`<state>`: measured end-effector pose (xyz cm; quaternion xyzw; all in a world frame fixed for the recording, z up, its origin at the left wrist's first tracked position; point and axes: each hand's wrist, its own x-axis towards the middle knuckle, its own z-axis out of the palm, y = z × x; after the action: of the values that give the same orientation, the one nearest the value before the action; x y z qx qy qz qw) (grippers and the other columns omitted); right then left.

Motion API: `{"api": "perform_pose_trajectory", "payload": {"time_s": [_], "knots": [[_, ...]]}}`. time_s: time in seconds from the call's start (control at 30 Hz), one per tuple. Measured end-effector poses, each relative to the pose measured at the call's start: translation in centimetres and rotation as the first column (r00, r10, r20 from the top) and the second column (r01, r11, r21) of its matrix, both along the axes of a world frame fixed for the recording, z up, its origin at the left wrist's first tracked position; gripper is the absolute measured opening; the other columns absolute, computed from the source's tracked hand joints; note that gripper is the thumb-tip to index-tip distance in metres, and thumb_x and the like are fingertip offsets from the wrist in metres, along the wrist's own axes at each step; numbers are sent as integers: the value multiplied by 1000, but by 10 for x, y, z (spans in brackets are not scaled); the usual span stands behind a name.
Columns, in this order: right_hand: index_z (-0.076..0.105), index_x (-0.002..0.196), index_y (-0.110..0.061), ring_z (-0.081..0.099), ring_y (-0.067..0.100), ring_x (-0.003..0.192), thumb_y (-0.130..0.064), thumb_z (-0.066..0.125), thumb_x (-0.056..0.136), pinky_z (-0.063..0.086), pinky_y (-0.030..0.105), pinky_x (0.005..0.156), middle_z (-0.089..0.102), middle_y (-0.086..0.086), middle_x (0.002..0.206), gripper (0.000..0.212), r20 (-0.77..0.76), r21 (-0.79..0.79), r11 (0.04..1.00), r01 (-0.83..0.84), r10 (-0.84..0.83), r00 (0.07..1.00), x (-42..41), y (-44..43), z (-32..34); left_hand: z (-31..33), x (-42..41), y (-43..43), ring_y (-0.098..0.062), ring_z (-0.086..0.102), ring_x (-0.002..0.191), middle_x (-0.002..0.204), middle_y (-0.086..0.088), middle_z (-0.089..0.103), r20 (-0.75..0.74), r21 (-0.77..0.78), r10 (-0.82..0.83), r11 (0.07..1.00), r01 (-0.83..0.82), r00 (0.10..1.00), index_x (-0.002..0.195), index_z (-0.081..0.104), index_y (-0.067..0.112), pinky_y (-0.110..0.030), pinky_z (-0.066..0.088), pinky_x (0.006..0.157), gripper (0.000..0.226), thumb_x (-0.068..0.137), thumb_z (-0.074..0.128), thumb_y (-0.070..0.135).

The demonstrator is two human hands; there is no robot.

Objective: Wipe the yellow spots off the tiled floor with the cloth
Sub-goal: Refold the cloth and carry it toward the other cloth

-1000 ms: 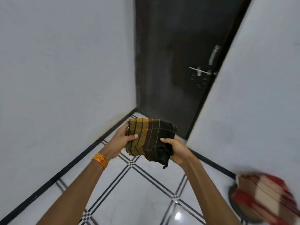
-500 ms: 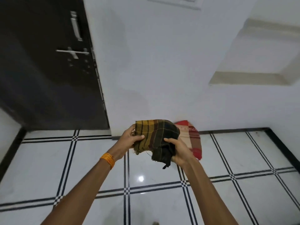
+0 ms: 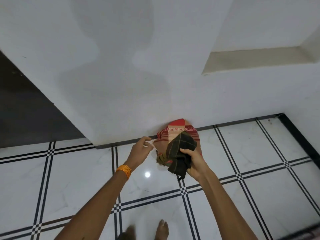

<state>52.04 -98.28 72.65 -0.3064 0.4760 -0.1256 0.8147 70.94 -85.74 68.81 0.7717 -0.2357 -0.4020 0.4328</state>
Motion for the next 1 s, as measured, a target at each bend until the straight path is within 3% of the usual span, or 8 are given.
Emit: {"api": "perform_pose_trajectory", "payload": {"time_s": [0.07, 0.17, 0.3, 0.4, 0.57, 0.8, 0.93, 1.0], "knots": [[61, 124, -16, 74, 35, 97, 3, 58, 96, 62, 51, 81, 76, 19, 106, 34, -16, 0, 1000, 17, -17, 1000, 4, -28, -20, -18, 5, -23, -25, 60, 112, 118, -8, 62, 39, 25, 1, 1000, -2, 999, 133, 55, 15, -29, 45, 90, 34, 99, 59, 22], [62, 112, -18, 69, 36, 102, 5, 56, 97, 52, 58, 101, 72, 20, 109, 28, -54, -3, 1000, 26, -26, 998, 15, -61, -46, -51, 22, -49, -26, 60, 116, 123, -10, 63, 110, 66, 5, 998, -12, 994, 134, 55, 13, -34, 49, 96, 37, 99, 61, 22], [61, 108, -19, 70, 33, 98, 4, 55, 98, 54, 55, 97, 78, 12, 90, 27, -139, -4, 1000, 18, -18, 990, 33, -107, -106, -112, 55, -84, -26, 58, 120, 130, -10, 62, 180, 114, -34, 993, 14, 983, 138, 51, 13, -32, 45, 97, 43, 98, 63, 24], [61, 110, -18, 70, 34, 99, 3, 58, 97, 55, 55, 96, 75, 16, 99, 25, -182, -3, 1000, -1, 0, 983, 48, -138, -151, -152, 76, -104, -26, 57, 124, 134, -9, 60, 237, 131, -59, 991, 28, 970, 141, 48, 14, -33, 45, 99, 47, 98, 62, 25], [58, 126, -12, 70, 31, 101, -2, 62, 95, 60, 39, 73, 72, 17, 110, 33, -227, 33, 999, -35, 41, 973, 75, -184, -236, -221, 108, -135, -29, 49, 134, 146, -11, 52, 331, 157, -77, 987, 25, 941, 147, 44, 11, -41, 40, 112, 52, 100, 60, 26], [60, 127, -17, 73, 33, 106, -7, 66, 94, 62, 46, 85, 75, 16, 114, 35, -171, -1, 997, -77, 76, 982, 85, -254, -336, -303, 132, -176, -31, 45, 138, 150, -12, 49, 410, 146, -57, 989, -4, 910, 148, 42, 11, -43, 37, 114, 52, 101, 59, 25], [61, 120, -19, 68, 33, 112, -28, 67, 97, 56, 48, 97, 72, 13, 120, 25, -364, -71, 988, -140, 106, 925, 72, -288, -397, -335, 139, -187, -31, 42, 141, 153, -12, 45, 458, 156, -71, 988, -1, 886, 149, 40, 12, -45, 35, 116, 54, 101, 57, 27], [62, 115, -22, 68, 29, 103, -51, 70, 91, 57, 45, 92, 69, 15, 123, 39, -512, -160, 946, -283, 166, 843, 57, -304, -443, -353, 139, -196, -31, 40, 143, 155, -12, 43, 468, 168, -90, 986, 12, 879, 150, 38, 11, -47, 34, 118, 55, 101, 58, 27]]}}
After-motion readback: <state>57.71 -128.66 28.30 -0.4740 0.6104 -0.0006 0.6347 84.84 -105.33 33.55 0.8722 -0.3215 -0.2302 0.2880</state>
